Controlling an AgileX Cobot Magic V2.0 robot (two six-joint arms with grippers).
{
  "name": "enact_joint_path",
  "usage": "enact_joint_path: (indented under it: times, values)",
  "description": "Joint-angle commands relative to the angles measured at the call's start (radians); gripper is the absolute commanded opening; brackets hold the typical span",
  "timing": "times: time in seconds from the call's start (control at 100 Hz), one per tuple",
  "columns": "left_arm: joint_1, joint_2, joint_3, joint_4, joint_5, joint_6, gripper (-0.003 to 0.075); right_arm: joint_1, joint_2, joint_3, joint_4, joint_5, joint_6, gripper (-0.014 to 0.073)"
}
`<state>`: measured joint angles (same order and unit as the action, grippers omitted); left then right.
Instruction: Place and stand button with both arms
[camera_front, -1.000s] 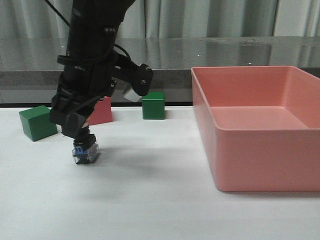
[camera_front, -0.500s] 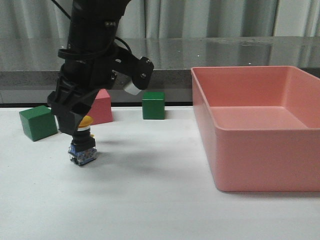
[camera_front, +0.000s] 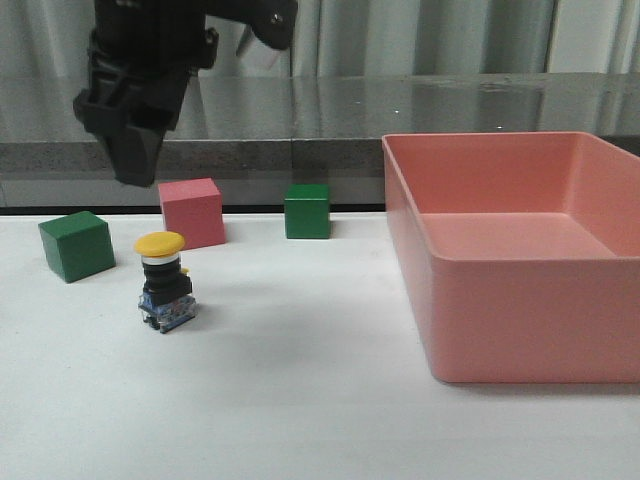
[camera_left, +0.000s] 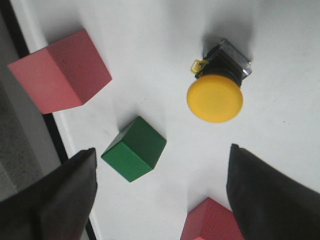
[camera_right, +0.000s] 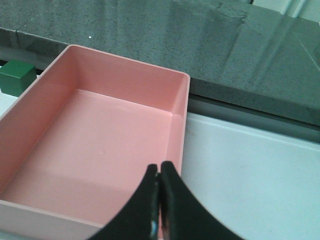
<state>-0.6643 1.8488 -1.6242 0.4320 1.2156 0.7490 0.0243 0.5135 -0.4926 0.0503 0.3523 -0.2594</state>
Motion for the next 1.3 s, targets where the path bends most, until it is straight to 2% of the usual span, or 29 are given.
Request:
enact_joint_path:
  times: [0.0,0.08,0.15,0.23,0.24,0.32,0.34,0.43,0.54,0.63,0.73,0.85,1.08,1.29]
  values:
    - [-0.009,-0.098,-0.031,0.016,0.05,-0.013,0.0514,-0.006,0.001,-0.027,-0.001,-0.082,0.0,-0.0061]
    - [-0.009,-0.14,-0.031,0.01,0.048,-0.065,0.0492,-0.006,0.001,-0.027,-0.001,-0.082,0.0,-0.0061]
    - [-0.009,-0.181,-0.031,0.012,0.048,-0.168,0.0409,-0.006,0.001,-0.027,-0.001,-0.082,0.0,-0.0061]
    - [-0.009,-0.233,-0.031,0.012,0.043,-0.188,0.0221,-0.006,0.001,-0.027,-0.001,-0.082,0.0,-0.0061]
    - [-0.009,-0.237,-0.031,0.012,0.042,-0.191,0.0221,-0.006,0.001,-0.027,-0.001,-0.082,0.0,-0.0061]
    - [-0.009,-0.291,-0.031,0.012,-0.001,-0.249,0.0001,-0.006,0.001,-0.027,-0.001,-0.082,0.0,-0.0061]
    - [-0.009,-0.306,-0.031,0.012,-0.019,-0.275,-0.0021,-0.006,0.001,-0.027,-0.001,-0.082,0.0,-0.0061]
    - [0.0,-0.368,-0.031,-0.001,-0.072,-0.384,-0.0019,-0.006,0.001,-0.027,-0.001,-0.082,0.0,-0.0061]
    - [0.03,-0.455,-0.01,-0.059,-0.123,-0.403,-0.0019,-0.006,0.001,-0.027,-0.001,-0.082,0.0,-0.0061]
    - [0.064,-0.546,0.066,-0.114,-0.263,-0.416,-0.0019,-0.006,0.001,-0.027,-0.001,-0.082,0.0,-0.0061]
    - [0.111,-0.685,0.226,-0.176,-0.47,-0.433,-0.0019,-0.006,0.001,-0.027,-0.001,-0.082,0.0,-0.0061]
    - [0.164,-0.846,0.439,-0.242,-0.655,-0.433,-0.0019,-0.006,0.001,-0.027,-0.001,-0.082,0.0,-0.0061]
    - [0.23,-1.121,0.823,-0.382,-0.897,-0.433,-0.0019,-0.006,0.001,-0.027,-0.001,-0.082,0.0,-0.0061]
    - [0.23,-1.309,1.088,-0.408,-1.071,-0.433,-0.0019,-0.006,0.001,-0.027,-0.001,-0.082,0.0,-0.0061]
